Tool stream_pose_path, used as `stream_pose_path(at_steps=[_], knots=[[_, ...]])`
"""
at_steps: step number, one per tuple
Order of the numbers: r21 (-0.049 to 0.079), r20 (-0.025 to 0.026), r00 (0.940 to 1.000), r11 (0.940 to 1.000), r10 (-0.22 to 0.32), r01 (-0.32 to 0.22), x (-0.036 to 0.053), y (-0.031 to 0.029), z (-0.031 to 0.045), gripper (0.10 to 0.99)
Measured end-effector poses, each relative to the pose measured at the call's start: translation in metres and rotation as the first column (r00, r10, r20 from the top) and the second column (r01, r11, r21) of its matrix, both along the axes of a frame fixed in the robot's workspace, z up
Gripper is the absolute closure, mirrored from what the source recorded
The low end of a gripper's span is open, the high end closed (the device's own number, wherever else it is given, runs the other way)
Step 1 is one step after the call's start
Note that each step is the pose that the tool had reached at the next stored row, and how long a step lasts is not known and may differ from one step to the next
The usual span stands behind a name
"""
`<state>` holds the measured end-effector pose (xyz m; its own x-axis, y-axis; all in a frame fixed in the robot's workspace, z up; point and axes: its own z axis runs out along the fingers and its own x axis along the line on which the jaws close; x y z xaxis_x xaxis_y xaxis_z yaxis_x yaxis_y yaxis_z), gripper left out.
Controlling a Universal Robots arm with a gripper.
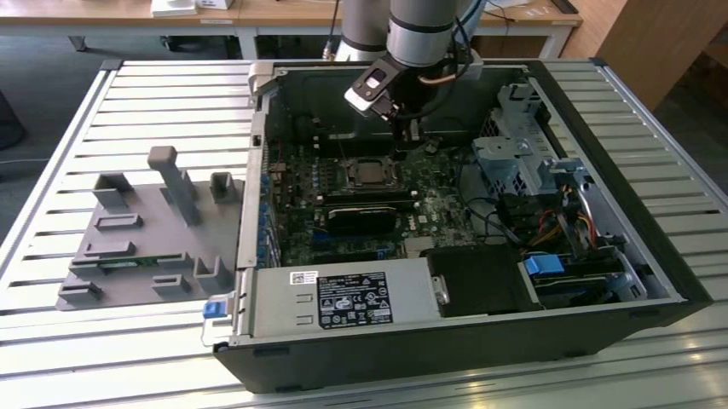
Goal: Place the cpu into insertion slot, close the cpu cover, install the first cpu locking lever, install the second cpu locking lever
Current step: 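Close the cpu cover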
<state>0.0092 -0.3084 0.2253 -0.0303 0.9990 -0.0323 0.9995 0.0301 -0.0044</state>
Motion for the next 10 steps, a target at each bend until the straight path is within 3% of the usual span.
stream_pose_path(at_steps=[10], knots=[[-0.002, 0.0000, 1.0000, 1.0000, 0.000, 0.000, -0.0136, 0.0000, -0.0041, 0.980]])
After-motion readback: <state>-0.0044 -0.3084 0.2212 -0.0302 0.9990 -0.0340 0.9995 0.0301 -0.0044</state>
